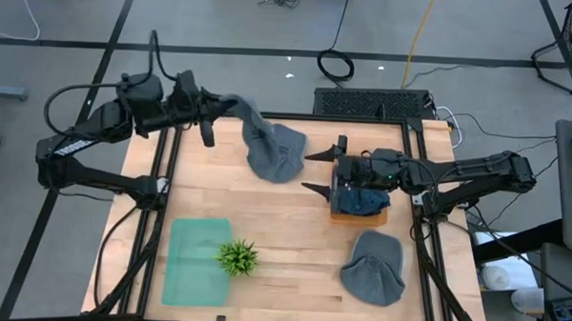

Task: Pick & Place hat
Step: Put the top left gray cap into the green bin

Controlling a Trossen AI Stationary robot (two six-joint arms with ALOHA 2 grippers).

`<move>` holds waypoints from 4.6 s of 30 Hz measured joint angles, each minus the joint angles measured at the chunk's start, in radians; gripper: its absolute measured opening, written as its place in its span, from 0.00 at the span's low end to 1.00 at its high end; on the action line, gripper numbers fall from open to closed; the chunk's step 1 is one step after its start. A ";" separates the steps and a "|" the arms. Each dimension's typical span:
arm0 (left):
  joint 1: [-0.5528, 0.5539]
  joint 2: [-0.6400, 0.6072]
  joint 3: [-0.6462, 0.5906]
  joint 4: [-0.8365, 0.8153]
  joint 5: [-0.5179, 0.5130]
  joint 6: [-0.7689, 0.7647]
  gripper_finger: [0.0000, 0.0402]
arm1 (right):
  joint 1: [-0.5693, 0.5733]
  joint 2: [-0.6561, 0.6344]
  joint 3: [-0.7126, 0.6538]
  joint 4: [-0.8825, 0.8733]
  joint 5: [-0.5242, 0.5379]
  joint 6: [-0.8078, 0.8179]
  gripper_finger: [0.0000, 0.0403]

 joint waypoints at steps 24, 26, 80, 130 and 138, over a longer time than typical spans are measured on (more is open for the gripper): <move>-0.128 0.128 0.001 0.509 -0.119 -0.062 0.02 | 0.009 0.316 0.001 0.722 0.421 -0.183 0.75; -0.152 0.151 0.001 0.533 -0.122 -0.042 0.02 | 0.016 0.339 0.001 0.766 0.450 -0.200 0.75; -0.200 0.235 0.000 0.489 -0.109 -0.016 0.18 | 0.041 0.407 0.000 0.914 0.821 -0.462 0.00; -0.388 0.038 0.000 -0.333 -0.169 0.167 0.73 | -0.014 0.204 0.000 -0.193 0.349 0.343 0.00; -0.406 0.122 0.000 -0.297 -0.163 0.094 0.73 | -0.030 0.203 0.000 -0.214 0.250 0.396 0.00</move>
